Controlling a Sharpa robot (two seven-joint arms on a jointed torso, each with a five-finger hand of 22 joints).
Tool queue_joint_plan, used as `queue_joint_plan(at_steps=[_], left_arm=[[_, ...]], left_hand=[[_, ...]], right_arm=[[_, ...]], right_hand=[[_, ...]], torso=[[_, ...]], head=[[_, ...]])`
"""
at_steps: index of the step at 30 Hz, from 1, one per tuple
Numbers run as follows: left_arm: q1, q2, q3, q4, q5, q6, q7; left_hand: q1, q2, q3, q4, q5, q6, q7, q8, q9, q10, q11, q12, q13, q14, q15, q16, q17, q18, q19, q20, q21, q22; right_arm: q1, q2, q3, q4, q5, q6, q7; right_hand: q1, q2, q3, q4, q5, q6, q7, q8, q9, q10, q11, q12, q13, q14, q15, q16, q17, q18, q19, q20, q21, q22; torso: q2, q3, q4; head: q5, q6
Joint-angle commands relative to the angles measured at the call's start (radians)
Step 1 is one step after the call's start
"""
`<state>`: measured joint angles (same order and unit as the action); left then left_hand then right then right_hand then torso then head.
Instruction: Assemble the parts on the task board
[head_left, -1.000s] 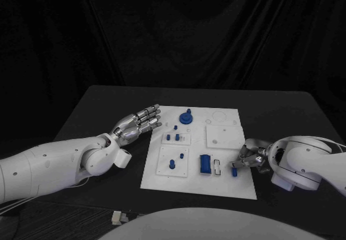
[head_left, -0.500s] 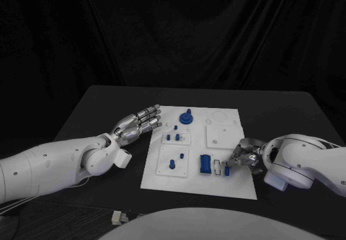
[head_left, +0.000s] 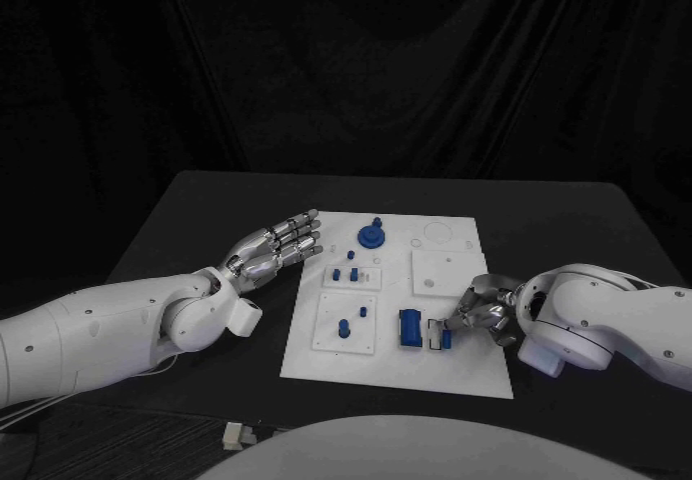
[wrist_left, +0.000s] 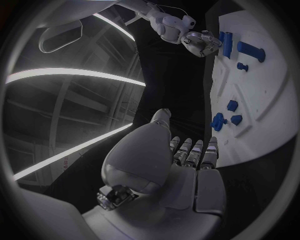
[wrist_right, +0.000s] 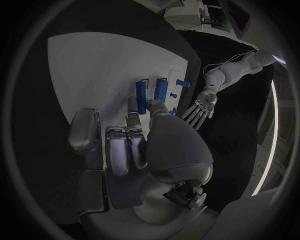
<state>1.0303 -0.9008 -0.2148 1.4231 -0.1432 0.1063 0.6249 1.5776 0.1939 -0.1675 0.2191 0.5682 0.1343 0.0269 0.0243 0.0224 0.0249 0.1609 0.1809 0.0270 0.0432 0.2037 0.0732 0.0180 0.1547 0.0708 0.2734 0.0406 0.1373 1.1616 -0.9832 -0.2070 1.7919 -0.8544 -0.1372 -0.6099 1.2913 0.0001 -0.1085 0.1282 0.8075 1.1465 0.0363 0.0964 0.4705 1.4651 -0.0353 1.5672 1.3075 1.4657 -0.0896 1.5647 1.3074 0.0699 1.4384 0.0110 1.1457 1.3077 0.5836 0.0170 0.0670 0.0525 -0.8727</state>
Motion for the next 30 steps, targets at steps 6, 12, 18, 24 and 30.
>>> queue_joint_plan(at_steps=[6,12,18,24,30], left_arm=[[-0.001,0.003,0.001,0.001,0.005,0.015,0.009],[-0.001,0.003,0.001,0.000,0.005,0.016,0.007],[-0.002,0.004,0.001,0.000,0.005,0.018,0.007],[-0.002,0.006,0.001,-0.002,0.005,0.020,0.005],[-0.002,0.007,0.001,-0.002,0.005,0.023,0.003]], left_hand=[[0.007,-0.001,-0.002,-0.006,0.006,-0.002,0.005,0.005,0.001,0.000,0.003,0.007,0.002,0.000,0.008,0.004,0.002,-0.016,0.002,0.004,0.006,0.001],[0.007,-0.001,-0.002,-0.006,0.006,-0.002,0.005,0.005,0.001,0.000,0.003,0.007,0.002,0.000,0.008,0.004,0.002,-0.016,0.002,0.004,0.006,0.001],[0.007,-0.001,-0.002,-0.006,0.006,-0.002,0.005,0.005,0.001,0.000,0.003,0.007,0.002,0.000,0.008,0.004,0.002,-0.016,0.002,0.004,0.006,0.001],[0.008,0.000,0.000,-0.007,0.006,-0.002,0.006,0.005,0.001,0.000,0.005,0.007,0.002,0.000,0.010,0.005,0.002,-0.017,0.002,0.005,0.006,0.001],[0.008,0.000,0.000,-0.007,0.006,-0.002,0.006,0.005,0.001,0.000,0.005,0.007,0.002,0.000,0.010,0.005,0.002,-0.017,0.002,0.005,0.006,0.001]], right_arm=[[0.000,0.028,0.000,-0.028,0.024,0.015,-0.008],[-0.001,0.040,0.000,-0.038,0.024,0.020,-0.009],[-0.002,0.045,0.000,-0.042,0.021,0.028,-0.013],[-0.002,0.048,0.000,-0.043,0.020,0.043,-0.016],[-0.003,0.051,0.000,-0.045,0.016,0.064,-0.019]], right_hand=[[-0.029,-0.002,0.072,-0.055,-0.039,-0.005,0.002,0.006,-0.003,0.106,-0.002,0.004,0.263,0.105,-0.007,0.006,0.263,0.014,0.007,0.002,0.005,0.148],[-0.036,-0.001,0.075,-0.055,-0.045,-0.005,0.003,0.007,-0.004,0.106,-0.002,0.004,0.263,0.105,-0.007,0.006,0.263,0.015,0.006,0.002,0.002,0.148],[-0.064,-0.002,0.082,-0.051,-0.106,-0.010,0.004,0.009,-0.007,0.106,0.000,0.004,0.263,0.105,-0.005,0.006,0.263,0.015,0.006,0.004,-0.001,0.148],[-0.067,-0.001,0.084,-0.050,-0.112,-0.010,0.004,0.010,-0.007,0.106,0.000,0.004,0.263,0.105,-0.005,0.006,0.263,0.015,0.006,0.004,-0.001,0.148],[-0.076,-0.001,0.087,-0.049,-0.129,-0.013,0.004,0.011,-0.009,0.106,0.000,0.004,0.263,0.105,-0.005,0.006,0.263,0.016,0.005,0.005,-0.005,0.147]], torso=[[-0.001,0.0001,-0.0014],[0.000,0.0002,0.0000],[0.000,0.0002,0.0002],[-0.001,0.0003,0.0001],[-0.001,0.0000,-0.0010]], head=[[0.004,0.000],[0.002,0.000],[0.002,0.000],[0.001,0.000],[0.004,0.000]])
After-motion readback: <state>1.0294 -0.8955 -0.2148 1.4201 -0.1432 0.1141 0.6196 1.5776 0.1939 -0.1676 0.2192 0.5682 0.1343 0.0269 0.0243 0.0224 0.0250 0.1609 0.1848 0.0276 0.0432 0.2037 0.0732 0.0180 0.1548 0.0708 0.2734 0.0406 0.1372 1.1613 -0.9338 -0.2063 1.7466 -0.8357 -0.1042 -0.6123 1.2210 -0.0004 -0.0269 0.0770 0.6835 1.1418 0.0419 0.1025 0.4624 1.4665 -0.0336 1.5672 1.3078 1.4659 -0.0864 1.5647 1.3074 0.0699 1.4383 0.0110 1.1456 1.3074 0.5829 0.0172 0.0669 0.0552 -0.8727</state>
